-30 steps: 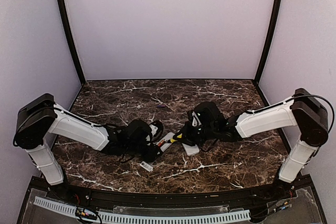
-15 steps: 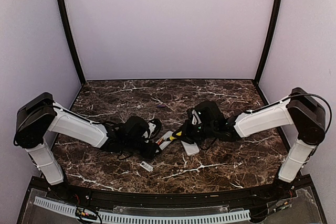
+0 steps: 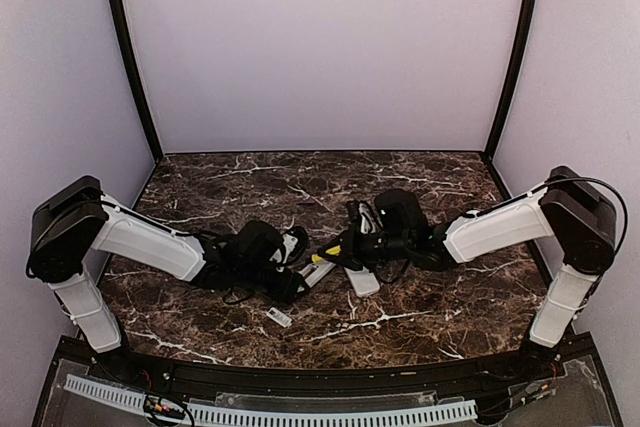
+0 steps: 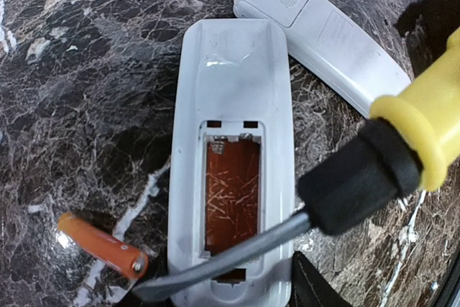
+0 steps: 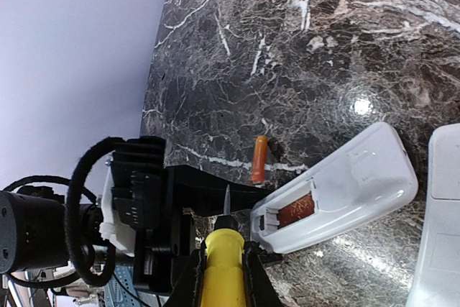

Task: Unload the batteries from the remote control
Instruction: Remove the battery from the remote control without the battery cover.

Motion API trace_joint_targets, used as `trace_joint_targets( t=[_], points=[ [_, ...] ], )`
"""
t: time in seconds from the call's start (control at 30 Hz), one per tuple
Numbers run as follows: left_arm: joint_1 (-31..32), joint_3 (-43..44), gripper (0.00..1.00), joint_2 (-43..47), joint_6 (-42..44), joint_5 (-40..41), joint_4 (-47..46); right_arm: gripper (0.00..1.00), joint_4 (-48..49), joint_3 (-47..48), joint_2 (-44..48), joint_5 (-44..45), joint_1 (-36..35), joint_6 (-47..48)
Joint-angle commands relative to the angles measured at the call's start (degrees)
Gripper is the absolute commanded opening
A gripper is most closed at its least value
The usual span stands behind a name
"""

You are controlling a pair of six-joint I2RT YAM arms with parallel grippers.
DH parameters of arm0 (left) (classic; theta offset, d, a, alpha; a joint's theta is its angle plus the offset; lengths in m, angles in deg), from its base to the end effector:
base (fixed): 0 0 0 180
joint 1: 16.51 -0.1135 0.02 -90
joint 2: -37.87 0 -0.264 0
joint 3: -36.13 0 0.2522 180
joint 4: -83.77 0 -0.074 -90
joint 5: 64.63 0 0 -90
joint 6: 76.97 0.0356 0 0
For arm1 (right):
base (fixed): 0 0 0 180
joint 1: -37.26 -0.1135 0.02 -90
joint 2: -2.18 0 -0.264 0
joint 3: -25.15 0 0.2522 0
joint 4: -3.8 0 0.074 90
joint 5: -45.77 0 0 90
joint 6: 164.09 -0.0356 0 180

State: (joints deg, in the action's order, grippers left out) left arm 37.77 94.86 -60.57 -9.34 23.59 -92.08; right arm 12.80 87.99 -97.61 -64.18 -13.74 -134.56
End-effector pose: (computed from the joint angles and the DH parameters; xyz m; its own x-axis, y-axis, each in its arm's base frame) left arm 0.1928 -0.2700 0.1376 -0.6879 0.3050 -0.6586 0.6086 0.7369 -0.2943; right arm 0.2180 0.2885 0.1717 -0.9460 0.1314 -0.2962 -0.1969 0.4930 0.8474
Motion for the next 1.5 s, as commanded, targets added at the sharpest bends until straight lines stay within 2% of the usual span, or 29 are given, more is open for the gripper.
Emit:
trace_joint_targets(
  t=[0.0,0.37,0.7,0.9,1.1,1.47],
  points=[
    [0.23,0.31,0.29,0.61,-0.46,-2.5,1.43,0.0,5.19,-0.37,1.14,-2.31,-0.27,1.1],
    [0.29,0.5,0.29,0.98,0.74,0.14,3.88,0.0,1.76,-1.34,3.82,2.28,-0.31,1.87],
    [0.23,0.86,0.33,3.6,-0.13,12.63,9.82,0.0,-9.56,-1.4,13.15,14.59,-0.24,7.82],
    [-0.1,5.39,0.33,1.88,-2.42,15.31,15.09,0.0,-14.79,-1.24,17.05,19.17,0.19,10.16],
    [-3.83,7.88,0.34,2.62,-2.93,14.02,16.54,0.0,-17.44,-3.02,20.09,22.73,0.81,10.29],
    [-9.09,6.56,0.39,1.82,-3.13,14.19,19.72,0.0,-20.36,-4.32,22.56,24.61,3.12,10.71]
  ],
)
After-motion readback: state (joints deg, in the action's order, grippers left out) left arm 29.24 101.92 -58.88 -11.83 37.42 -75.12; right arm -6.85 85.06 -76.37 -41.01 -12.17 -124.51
